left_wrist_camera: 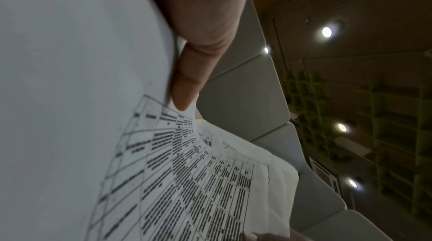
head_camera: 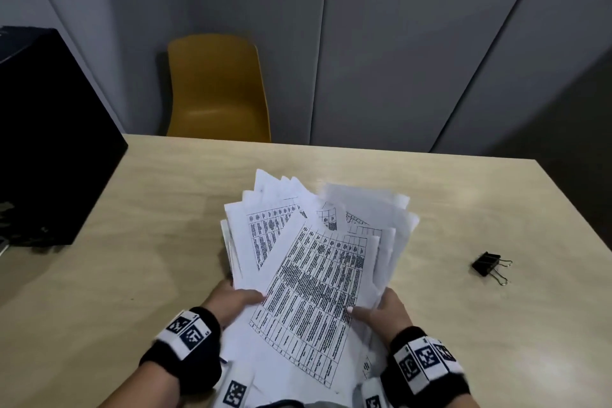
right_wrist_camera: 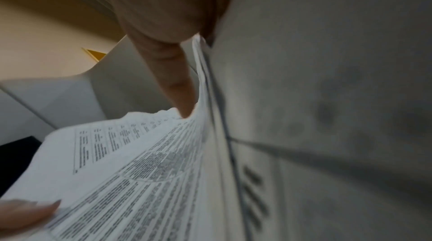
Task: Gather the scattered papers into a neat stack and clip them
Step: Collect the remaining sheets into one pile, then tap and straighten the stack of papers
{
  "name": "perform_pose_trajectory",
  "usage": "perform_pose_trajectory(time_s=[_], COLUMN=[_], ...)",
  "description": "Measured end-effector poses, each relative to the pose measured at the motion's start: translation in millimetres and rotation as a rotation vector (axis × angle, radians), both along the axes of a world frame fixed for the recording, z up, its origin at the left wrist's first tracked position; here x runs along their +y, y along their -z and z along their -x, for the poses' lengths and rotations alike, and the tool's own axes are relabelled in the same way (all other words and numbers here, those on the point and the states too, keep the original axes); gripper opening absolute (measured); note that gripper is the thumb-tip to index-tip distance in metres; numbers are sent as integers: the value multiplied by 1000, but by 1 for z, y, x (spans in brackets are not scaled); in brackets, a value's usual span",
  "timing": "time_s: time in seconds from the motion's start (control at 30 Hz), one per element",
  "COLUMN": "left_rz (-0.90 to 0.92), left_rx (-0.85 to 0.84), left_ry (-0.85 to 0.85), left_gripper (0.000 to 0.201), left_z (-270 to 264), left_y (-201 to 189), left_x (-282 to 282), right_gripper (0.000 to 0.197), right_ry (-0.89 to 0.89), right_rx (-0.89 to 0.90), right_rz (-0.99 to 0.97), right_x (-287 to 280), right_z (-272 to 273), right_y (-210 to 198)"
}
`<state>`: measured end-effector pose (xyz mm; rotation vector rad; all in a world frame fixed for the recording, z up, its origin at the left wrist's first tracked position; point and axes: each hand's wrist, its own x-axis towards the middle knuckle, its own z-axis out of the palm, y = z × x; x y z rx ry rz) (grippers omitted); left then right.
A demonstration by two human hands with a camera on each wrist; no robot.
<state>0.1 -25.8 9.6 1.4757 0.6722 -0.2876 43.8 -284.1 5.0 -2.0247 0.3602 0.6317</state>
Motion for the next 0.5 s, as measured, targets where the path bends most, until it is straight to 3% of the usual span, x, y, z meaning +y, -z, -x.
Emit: perform_pose_trajectory(time_s=[0.17,0.27,0.4,0.5], left_rz=[-47,-65,-131,-213], left_rx=[-22,-149,-383,-521], left_ry=[29,-19,-190,-229], left_gripper=[39,41,23,18], left_z=[-1,-2,-12,-20], left_y=[-1,-16,-62,-100], left_x=[-5,-2,5,10], right_gripper=[49,44,17,26], right_ry=[-96,-41,142,255], right_rx=[0,-135,-489,-571], right_rz=[122,79,-184,-422], right_x=[4,3,5,11], right_z=[0,-3,-14,-25], right_y=[-8,-19,-62,-97])
